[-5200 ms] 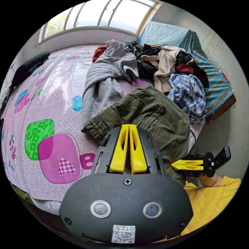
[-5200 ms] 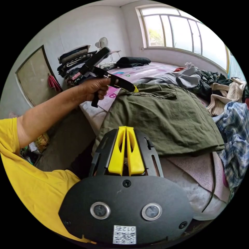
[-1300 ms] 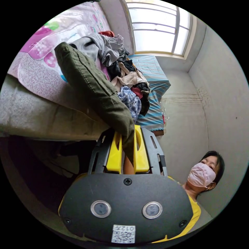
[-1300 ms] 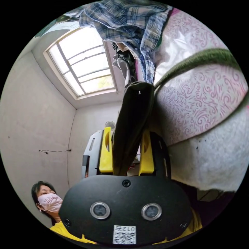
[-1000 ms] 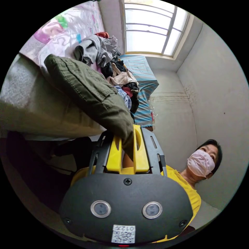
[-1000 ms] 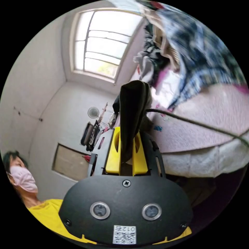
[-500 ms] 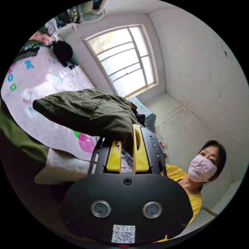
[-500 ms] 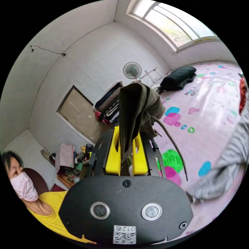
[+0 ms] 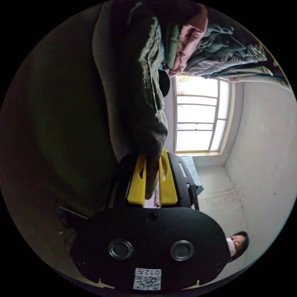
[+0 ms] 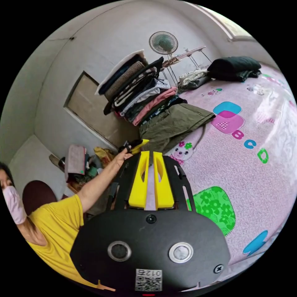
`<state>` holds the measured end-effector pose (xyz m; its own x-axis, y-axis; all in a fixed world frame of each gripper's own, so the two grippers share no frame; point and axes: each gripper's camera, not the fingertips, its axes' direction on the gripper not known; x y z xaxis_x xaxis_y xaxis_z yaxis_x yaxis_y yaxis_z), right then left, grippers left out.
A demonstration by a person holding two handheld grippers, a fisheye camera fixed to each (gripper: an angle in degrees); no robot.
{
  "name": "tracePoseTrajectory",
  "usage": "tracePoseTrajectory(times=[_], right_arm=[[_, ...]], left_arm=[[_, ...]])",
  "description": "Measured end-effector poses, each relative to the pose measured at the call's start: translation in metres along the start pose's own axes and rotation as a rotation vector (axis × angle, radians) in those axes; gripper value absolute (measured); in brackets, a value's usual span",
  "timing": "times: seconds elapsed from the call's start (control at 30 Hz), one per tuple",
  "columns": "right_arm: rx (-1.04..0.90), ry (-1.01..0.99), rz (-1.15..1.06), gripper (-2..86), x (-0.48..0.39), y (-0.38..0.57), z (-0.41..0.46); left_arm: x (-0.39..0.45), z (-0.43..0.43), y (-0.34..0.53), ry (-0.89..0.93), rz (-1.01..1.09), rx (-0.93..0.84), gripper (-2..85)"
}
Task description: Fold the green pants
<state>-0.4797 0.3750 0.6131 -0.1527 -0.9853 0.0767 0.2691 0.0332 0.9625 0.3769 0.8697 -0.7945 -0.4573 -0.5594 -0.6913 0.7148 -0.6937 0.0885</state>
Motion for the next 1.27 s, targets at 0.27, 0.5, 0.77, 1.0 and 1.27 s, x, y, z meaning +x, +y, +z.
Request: tracePoseTrajectory(times=[0.27, 0.5, 0.77, 1.0, 1.27], right_arm=[[-0.095, 0.039, -0.038, 1.2, -0.030, 0.022, 0.052], [-0.018, 0.112, -0.094, 1.3, -0.062, 0.068, -0.008], [0.098, 0.618, 0.052, 2.4, -0.048, 0.221, -0.178], [0.338, 0.510, 0.253, 1.3, -0.061, 0.332, -0.277], [0.404, 0.473, 0.330, 1.8, -0.088, 0.426, -0.361]], left_arm=[[0.017, 0.018, 0.000, -0.055, -0.003, -0.083, 8.2], [0.031, 0.028, 0.048, 0.032, 0.083, 0.129, 10.3], [0.146, 0.115, 0.202, -0.354, 0.510, 0.321, 9.5], [0.252, 0.437, 0.281, -0.472, 0.879, -0.563, 12.7], [0.259, 0.598, 0.325, -0.805, 0.878, -0.731, 6.0]])
